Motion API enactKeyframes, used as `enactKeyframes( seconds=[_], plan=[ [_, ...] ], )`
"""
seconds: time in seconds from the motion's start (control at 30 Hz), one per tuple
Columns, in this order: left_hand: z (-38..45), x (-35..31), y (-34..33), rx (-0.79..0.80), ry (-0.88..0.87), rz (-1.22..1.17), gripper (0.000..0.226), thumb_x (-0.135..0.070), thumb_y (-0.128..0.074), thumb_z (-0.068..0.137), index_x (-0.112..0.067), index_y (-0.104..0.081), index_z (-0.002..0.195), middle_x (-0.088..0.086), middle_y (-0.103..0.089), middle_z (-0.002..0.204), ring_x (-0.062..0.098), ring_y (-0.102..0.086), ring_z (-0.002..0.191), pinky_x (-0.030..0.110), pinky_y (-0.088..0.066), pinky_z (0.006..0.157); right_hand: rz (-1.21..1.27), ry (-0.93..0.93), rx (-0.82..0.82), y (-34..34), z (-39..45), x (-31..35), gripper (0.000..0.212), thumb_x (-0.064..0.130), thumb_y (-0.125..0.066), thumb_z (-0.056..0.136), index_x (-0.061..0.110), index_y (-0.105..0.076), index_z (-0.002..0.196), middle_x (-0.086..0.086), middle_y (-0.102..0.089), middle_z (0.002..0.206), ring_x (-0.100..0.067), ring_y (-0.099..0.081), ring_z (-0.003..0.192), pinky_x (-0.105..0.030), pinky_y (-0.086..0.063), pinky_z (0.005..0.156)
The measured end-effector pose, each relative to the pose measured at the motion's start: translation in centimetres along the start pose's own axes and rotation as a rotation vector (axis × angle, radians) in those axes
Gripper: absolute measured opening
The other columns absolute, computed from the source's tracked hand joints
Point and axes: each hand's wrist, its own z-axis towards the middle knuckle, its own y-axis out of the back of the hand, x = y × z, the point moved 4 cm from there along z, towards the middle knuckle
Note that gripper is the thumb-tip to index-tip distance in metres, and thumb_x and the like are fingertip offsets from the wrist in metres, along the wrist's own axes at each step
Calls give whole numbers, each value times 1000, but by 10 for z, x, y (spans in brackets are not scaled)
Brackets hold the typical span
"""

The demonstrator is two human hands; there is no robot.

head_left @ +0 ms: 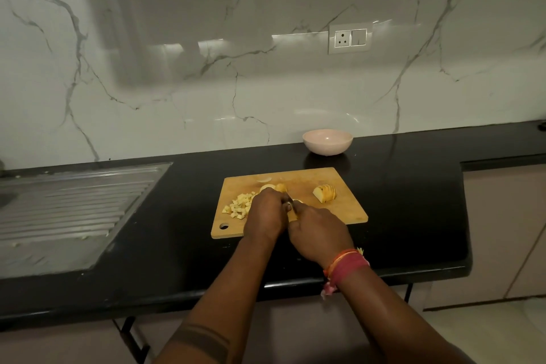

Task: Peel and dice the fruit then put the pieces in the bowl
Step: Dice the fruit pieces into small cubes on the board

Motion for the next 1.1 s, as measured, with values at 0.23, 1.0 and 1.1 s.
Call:
enactKeyframes(
  seconds=[0.23, 1.0, 1.1],
  plan=[
    [0, 0, -3, -11, 83, 26, 17, -20, -66, 96, -18, -79, 85, -2, -64, 75, 6, -53, 62, 24, -40, 60, -56, 22, 4, 3, -35, -10, 59, 33, -43, 94, 40, -31, 152, 6, -59, 76, -11, -57, 67, -31, -49, 60],
    [-4, 5, 2, -51, 100, -31, 13, -15, -70, 94, -20, -82, 93, -2, -76, 88, 3, -59, 67, 20, -47, 66, -31, 15, 30, 2, -11, 7, 49, 34, -45, 98, 35, -44, 147, 3, -59, 84, -15, -56, 72, -29, -44, 59],
    [-5, 2, 2, -48, 109, 8, 12, -20, -69, 95, -18, -81, 94, 1, -75, 88, 9, -61, 70, 25, -51, 69, -84, 36, 27, 8, -23, -1, 49, 35, -45, 97, 37, -44, 146, 2, -65, 92, -15, -59, 76, -29, -47, 63]
  ],
)
